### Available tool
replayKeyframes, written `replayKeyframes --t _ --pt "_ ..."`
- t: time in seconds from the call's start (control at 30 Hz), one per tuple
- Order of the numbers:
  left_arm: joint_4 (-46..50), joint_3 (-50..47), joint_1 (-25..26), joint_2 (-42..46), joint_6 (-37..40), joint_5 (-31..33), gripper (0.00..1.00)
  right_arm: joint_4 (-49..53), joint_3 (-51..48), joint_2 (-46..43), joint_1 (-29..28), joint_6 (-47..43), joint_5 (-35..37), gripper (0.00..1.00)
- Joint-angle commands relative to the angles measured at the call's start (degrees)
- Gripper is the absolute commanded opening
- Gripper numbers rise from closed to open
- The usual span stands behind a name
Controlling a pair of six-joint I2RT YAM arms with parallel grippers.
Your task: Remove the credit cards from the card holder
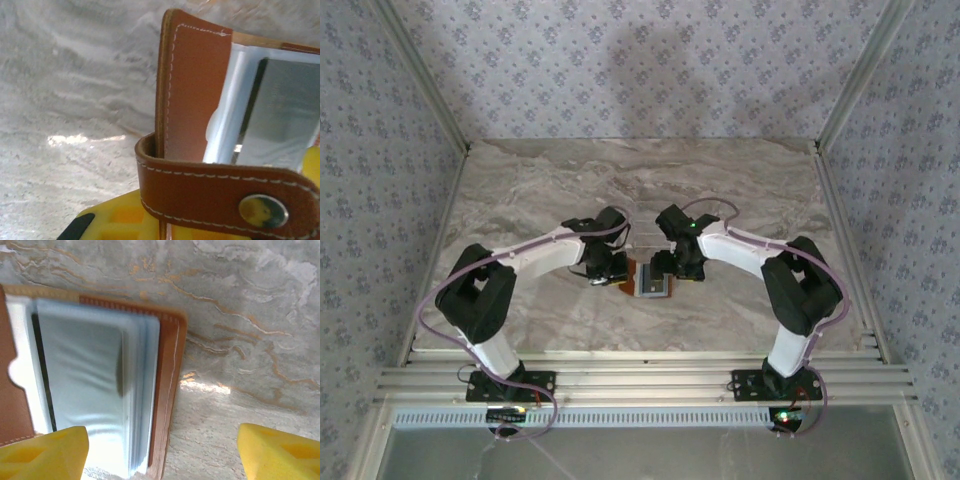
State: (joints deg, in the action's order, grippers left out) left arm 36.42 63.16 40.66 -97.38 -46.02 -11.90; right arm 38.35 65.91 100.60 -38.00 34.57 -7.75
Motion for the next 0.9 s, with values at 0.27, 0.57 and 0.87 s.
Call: replayKeyframes --t 0.27,0.57,0.87 --pt "10.37 2.12 0.61 7.89 -0.21 7.04 0.39 -0.23 1.26 1.54 0.21 -1.88 -1.96 0.77" --pt "13.2 11.56 0.72 9.28 1.33 3.15 0.31 0.28 0.85 0.08 1.21 -1.72 -2.12 0.72" --pt "6.49 16.76 2.62 -2.99 1.68 -3.54 0.17 -0.63 -1.94 -2.4 2.76 0.1 -2.53 0.63"
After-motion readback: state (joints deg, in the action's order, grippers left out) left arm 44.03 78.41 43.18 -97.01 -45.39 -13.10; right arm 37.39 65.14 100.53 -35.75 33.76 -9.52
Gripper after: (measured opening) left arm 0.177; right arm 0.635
